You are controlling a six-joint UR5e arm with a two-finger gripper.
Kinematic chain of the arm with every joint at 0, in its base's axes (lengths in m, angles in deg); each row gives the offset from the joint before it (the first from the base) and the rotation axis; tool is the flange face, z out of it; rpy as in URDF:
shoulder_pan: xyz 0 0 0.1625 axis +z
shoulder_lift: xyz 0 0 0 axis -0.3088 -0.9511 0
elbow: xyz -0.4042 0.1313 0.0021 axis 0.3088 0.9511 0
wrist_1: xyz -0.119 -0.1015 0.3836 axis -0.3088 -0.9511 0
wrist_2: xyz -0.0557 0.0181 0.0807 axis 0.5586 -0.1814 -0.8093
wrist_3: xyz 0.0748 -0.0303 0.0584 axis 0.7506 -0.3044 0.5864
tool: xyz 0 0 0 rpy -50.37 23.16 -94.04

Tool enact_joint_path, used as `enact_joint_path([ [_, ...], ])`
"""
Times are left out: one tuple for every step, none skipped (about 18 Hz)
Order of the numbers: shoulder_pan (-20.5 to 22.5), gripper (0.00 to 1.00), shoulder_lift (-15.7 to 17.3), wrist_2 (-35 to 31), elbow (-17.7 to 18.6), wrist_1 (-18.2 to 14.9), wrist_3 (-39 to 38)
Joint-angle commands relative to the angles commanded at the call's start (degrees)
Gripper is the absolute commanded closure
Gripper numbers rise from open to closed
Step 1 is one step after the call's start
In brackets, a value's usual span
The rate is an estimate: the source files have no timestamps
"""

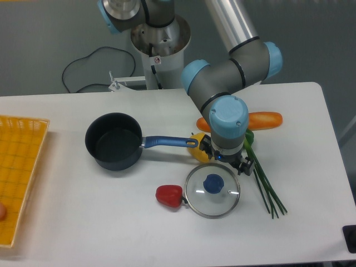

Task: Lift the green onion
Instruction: 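Raise the gripper and move it toward the green onion bunch stems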

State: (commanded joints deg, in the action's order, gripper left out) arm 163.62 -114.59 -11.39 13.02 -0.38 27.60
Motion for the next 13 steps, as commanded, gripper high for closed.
enact_joint_path([
  [0.1, 0.00, 0.0, -0.1, 0.4, 0.1, -1.2],
  [0.2, 0.00, 0.1, -0.1, 0.5, 0.1, -2.5],
  [0.3, 0.00, 0.0, -0.2, 0.7, 0.1, -4.3],
  [0.5, 0.00, 0.0, -0.1, 1.1, 0.1, -6.6],
  [0.6, 0.00, 0.0, -0.2, 1.2, 0.1, -8.9],
  [1.0, 0.00, 0.1, -0.2, 1.2, 0.2, -10.8],
  [1.1, 0.00, 0.1, -0.3, 1.2, 0.2, -11.9],
  [1.4, 0.00, 0.2, -0.4, 1.2, 0.1, -12.3],
  [1.6, 0.00, 0.2, -0.7, 1.3, 0.0, -12.6],
  [1.7, 0.00, 0.5, -1.6, 1.4, -0.3, -12.8],
  [1.8, 0.00, 1.1, -2.5, 1.6, -0.6, -13.1],
  [2.4, 0.00, 1.3, -3.1, 2.1, -1.0, -13.5],
  [2.8, 0.00, 1.6, -3.1, 2.6, -1.4, -13.6],
])
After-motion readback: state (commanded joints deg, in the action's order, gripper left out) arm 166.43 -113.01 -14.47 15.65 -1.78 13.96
